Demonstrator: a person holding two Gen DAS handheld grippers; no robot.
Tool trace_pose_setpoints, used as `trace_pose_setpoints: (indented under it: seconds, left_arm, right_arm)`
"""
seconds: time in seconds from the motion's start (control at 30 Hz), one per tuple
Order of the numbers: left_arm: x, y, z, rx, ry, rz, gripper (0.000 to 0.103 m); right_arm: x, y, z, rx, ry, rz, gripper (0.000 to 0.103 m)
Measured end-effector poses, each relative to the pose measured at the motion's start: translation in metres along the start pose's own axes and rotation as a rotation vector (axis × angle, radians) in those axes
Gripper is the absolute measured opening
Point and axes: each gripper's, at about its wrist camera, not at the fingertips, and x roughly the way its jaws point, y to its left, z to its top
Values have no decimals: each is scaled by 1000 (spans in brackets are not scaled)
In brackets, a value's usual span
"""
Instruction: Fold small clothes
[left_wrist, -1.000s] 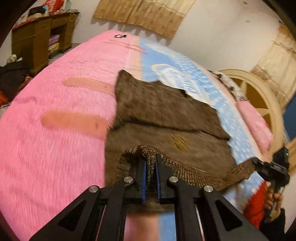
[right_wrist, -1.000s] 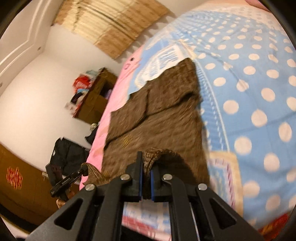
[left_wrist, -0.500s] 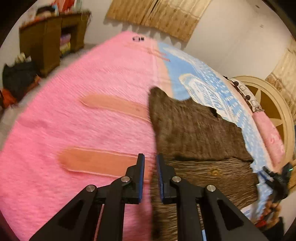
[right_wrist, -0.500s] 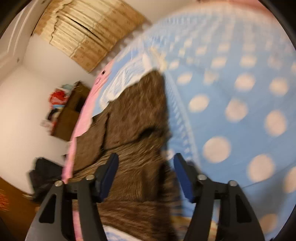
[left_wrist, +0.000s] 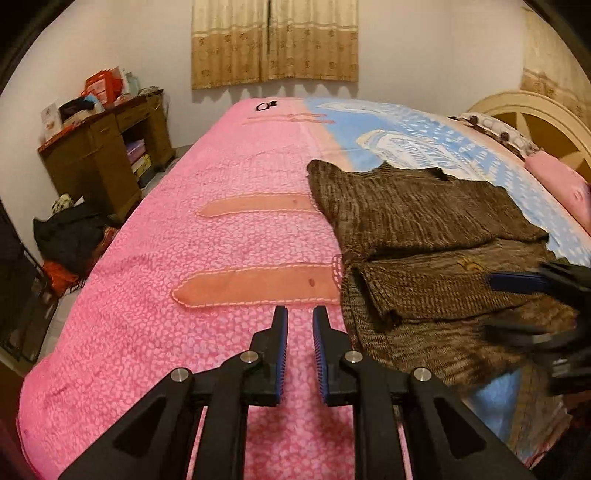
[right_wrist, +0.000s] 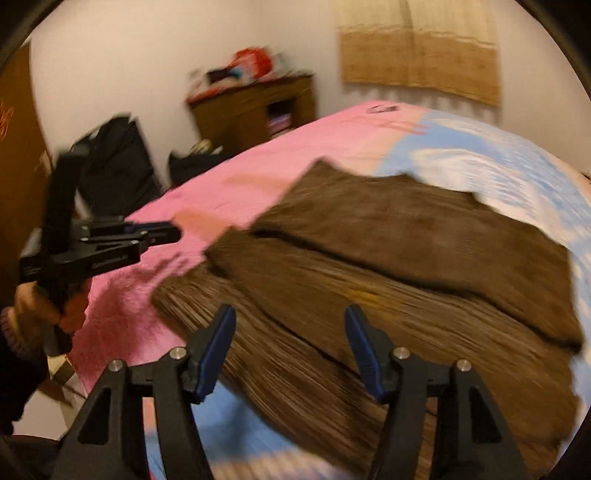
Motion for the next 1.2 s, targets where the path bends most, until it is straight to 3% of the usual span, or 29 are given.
trace_pose_setpoints:
  seconds: [0.17, 0.2, 0.23, 0.3, 0.33, 0.43, 0.53, 0.67, 0.8, 0.87, 0.97, 1.03, 1.1, 1.17, 1.2]
  left_arm:
    - [-7, 1, 7, 71, -16, -51, 19]
    - [-6, 1, 10, 79, -23, -61, 36]
    - [-4, 1, 13, 83, -30, -68, 61]
    - [-3, 0, 19, 90, -82, -79, 74]
    - [-2, -2, 21, 95, -100, -89, 74]
    - [4, -5, 32, 113, -111, -149, 74]
    - [17, -14, 37, 192, -88, -194, 74]
    - [24, -42, 33, 445, -79, -189, 74]
    - [24, -68, 18, 739, -142, -188, 74]
    - [27, -76, 12, 846, -162, -181, 74]
    - [37, -89, 6, 972, -116, -198, 74]
    - [49, -93, 5, 994, -82, -211, 74]
    - [53, -92, 11, 967, -102, -258, 74]
    - [60, -91, 19, 918, -75, -286, 73]
    - [65, -89, 25, 863, -45, -323, 65]
  right_arm:
    - [54, 20, 7, -135, 80, -29, 64]
    - [62, 16, 7, -141, 96, -51, 64]
    - [65, 9, 8, -133, 100, -63, 58]
    - [66, -1, 13, -99, 88, -73, 31]
    - [65, -16, 19, -44, 94, -73, 14]
    - [60, -52, 28, 128, 70, -12, 16]
    - [65, -64, 27, 176, 85, 44, 16]
    - [67, -71, 22, 212, 92, 88, 16]
    - [68, -74, 23, 230, 94, 107, 16]
    - [68, -74, 23, 235, 97, 115, 16]
    - [74, -75, 24, 240, 99, 120, 17]
    - [76, -76, 24, 249, 99, 130, 17]
    - [79, -78, 25, 247, 100, 134, 17]
    - [79, -77, 24, 246, 98, 138, 19]
    - [77, -77, 24, 247, 97, 142, 19]
